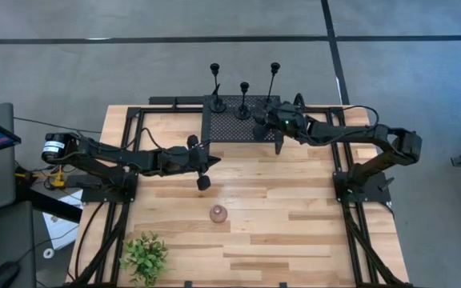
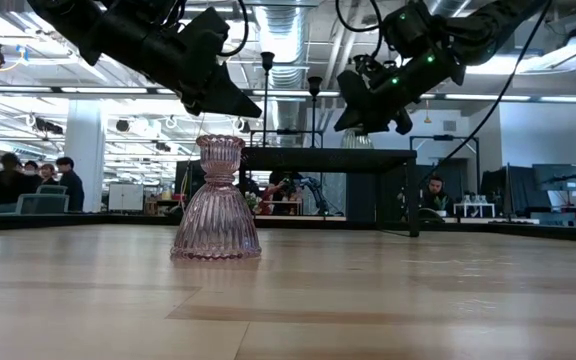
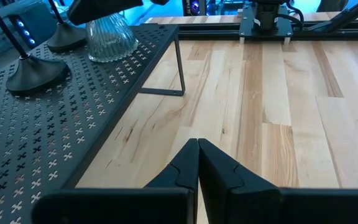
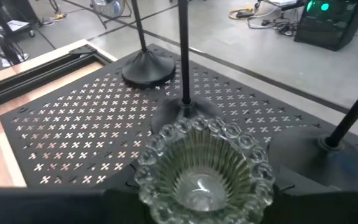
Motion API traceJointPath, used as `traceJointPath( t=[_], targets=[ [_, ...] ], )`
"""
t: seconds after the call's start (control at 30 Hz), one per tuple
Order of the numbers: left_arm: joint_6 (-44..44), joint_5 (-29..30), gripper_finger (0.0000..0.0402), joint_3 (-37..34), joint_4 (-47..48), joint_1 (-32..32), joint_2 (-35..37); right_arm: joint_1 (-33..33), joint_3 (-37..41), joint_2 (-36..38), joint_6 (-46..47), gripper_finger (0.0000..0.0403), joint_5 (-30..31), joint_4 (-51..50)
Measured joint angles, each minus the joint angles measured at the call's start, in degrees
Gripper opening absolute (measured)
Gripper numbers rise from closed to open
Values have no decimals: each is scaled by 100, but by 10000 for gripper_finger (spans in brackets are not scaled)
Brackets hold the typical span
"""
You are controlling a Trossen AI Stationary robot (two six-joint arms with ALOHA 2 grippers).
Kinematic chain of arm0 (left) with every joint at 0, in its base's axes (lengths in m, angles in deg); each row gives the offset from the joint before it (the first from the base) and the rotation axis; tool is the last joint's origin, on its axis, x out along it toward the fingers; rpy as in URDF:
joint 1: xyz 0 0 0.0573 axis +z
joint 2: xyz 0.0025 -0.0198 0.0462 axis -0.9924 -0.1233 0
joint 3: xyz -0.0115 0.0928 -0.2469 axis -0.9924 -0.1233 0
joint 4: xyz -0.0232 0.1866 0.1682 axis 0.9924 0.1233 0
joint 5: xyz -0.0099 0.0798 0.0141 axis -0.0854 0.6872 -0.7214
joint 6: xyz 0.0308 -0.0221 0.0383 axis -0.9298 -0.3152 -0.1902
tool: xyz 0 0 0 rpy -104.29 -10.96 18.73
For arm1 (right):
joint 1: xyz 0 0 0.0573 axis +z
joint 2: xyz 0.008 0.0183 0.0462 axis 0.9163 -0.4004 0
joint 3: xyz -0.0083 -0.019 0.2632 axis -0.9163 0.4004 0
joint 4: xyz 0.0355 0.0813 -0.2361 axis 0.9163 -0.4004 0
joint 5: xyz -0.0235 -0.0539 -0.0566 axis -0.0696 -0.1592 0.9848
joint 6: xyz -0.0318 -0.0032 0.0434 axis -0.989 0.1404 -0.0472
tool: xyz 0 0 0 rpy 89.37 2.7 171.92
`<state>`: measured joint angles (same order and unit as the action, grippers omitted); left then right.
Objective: Pick & Place candle stick holders
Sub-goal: Put the green candle holder on the shelf, then put the purple candle holder on the shelf
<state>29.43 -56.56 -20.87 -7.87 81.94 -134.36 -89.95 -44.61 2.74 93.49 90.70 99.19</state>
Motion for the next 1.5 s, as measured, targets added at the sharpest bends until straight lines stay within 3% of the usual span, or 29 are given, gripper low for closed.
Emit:
traceJointPath(
  t=[0.27, 0.47, 0.9, 1.2, 1.5],
  targets=[
    [0, 0, 8, 0, 2, 0, 0, 0, 9, 88, -9, 208, -11, -82],
    [0, 1, 8, 0, 2, 0, 0, 0, 9, 551, -48, 238, -10, -312],
    [0, 0, 8, 0, 4, 0, 0, 109, 9, 2130, -410, 230, -12, -1293],
    [0, 2, 8, 0, 7, 0, 0, 171, 9, 3094, -388, 197, -179, -2871],
    [-62, 2, 8, 0, 26, 0, 0, 820, 9, 3522, 15, 86, -184, -4516]
  ],
)
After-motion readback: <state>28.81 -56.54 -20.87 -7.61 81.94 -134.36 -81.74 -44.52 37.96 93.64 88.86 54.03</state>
